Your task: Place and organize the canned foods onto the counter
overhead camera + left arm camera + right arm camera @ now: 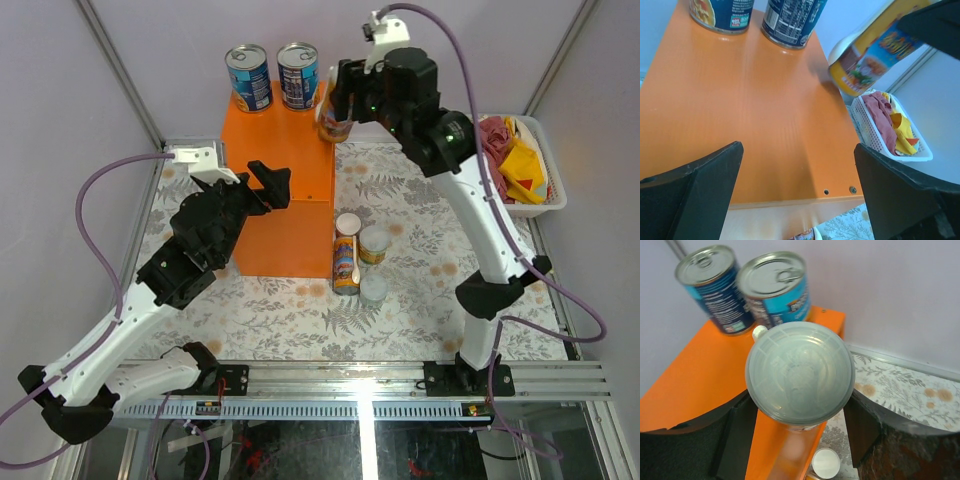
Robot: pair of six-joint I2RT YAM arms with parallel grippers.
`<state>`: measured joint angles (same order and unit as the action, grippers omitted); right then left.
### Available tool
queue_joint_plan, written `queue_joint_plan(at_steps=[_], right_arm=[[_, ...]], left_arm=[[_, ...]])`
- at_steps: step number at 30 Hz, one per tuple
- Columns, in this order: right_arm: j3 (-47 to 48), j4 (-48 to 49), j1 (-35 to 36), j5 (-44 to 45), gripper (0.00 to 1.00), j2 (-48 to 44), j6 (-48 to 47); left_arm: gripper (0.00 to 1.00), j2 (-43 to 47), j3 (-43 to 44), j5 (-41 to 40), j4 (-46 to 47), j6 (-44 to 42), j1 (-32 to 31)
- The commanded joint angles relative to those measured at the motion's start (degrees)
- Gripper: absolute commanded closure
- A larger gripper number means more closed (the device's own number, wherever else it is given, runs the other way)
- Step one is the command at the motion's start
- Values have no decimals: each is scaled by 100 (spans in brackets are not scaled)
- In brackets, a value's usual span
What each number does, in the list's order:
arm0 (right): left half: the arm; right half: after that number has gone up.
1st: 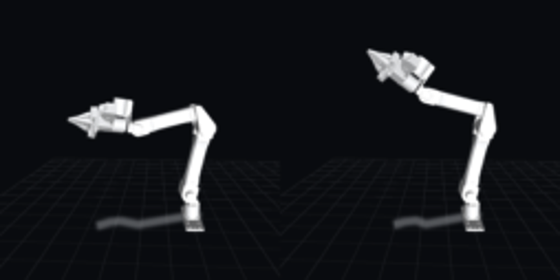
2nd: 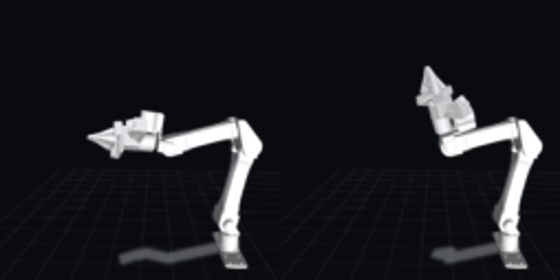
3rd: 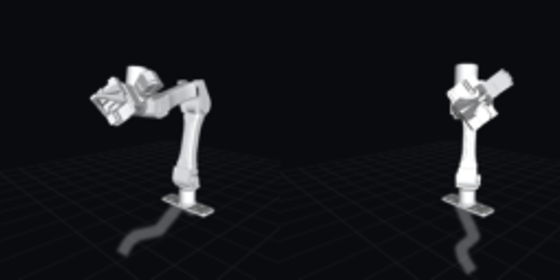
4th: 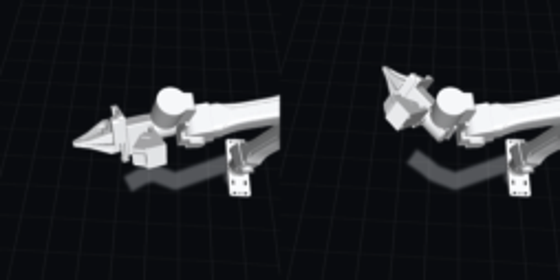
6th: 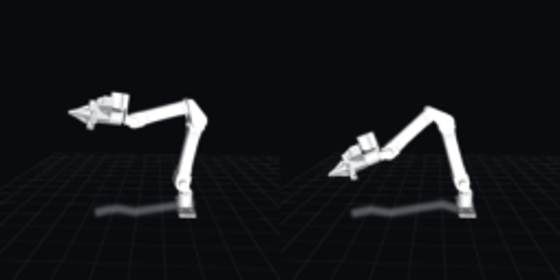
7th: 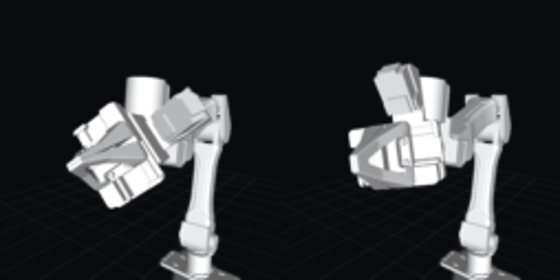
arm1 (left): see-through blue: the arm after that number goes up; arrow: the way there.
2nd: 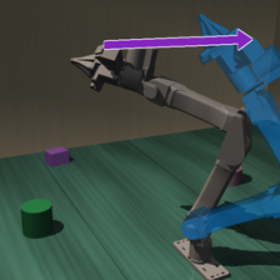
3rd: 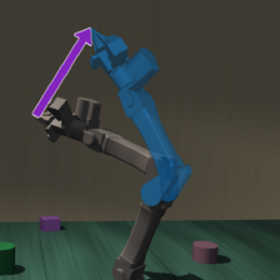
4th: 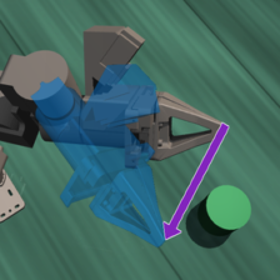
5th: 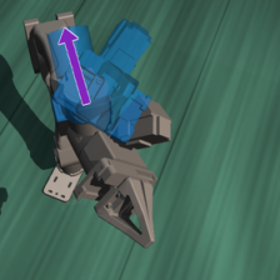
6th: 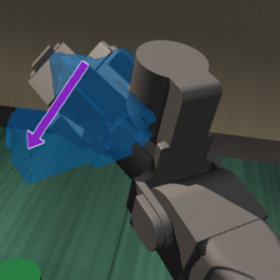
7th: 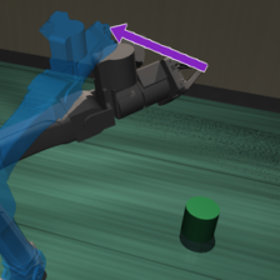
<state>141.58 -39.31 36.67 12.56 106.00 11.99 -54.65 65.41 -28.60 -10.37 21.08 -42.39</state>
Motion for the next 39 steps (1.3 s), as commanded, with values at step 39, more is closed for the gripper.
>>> queue_joint_plan(at_steps=[39], right_arm=[[456,2986,1446,264,100,1657,-1191]], left_arm=[[1,-127,243,-69,158,-574,583]])
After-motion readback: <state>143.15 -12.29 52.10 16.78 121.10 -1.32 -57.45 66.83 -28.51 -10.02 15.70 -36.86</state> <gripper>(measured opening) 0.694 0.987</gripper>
